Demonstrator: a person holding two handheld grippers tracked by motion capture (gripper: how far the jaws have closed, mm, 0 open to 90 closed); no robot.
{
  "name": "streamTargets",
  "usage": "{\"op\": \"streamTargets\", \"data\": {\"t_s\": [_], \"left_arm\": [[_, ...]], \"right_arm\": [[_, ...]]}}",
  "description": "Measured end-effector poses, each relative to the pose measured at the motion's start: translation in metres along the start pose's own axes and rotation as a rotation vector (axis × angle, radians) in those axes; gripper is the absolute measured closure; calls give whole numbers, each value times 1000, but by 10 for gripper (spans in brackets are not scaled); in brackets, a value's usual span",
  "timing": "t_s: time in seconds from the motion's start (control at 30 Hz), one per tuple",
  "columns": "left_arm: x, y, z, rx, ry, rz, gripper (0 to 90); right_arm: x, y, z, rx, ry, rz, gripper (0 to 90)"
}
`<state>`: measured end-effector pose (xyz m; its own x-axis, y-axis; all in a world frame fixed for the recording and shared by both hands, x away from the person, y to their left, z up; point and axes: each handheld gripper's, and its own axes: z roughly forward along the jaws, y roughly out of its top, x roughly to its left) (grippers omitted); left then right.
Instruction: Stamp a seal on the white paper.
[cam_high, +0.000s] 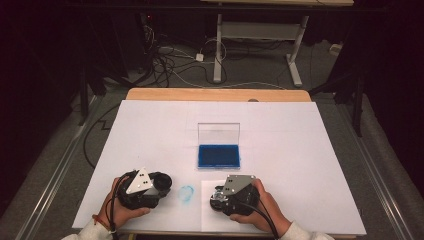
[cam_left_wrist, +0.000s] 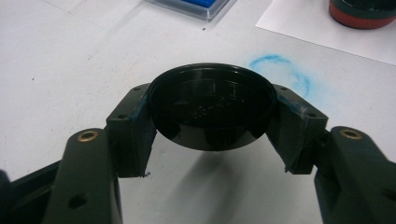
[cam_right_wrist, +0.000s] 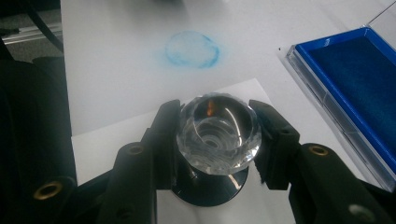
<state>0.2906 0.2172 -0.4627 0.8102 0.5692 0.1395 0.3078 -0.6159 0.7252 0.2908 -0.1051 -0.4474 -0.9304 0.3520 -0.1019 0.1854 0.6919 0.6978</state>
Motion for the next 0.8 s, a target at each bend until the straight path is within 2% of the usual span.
{"op": "streamTargets", "data": {"t_s": [0.2, 0.6, 0.8], "left_arm": [[0, 0, 0, 1, -2, 2, 368], [0, 0, 0, 1, -1, 3, 368], [0, 0, 0, 2, -2, 3, 368]], "right_arm": [[4, 1, 0, 9, -24, -7, 572], [5, 1, 0, 13, -33, -10, 572], [2, 0, 0, 6, -13, 0, 571]]}}
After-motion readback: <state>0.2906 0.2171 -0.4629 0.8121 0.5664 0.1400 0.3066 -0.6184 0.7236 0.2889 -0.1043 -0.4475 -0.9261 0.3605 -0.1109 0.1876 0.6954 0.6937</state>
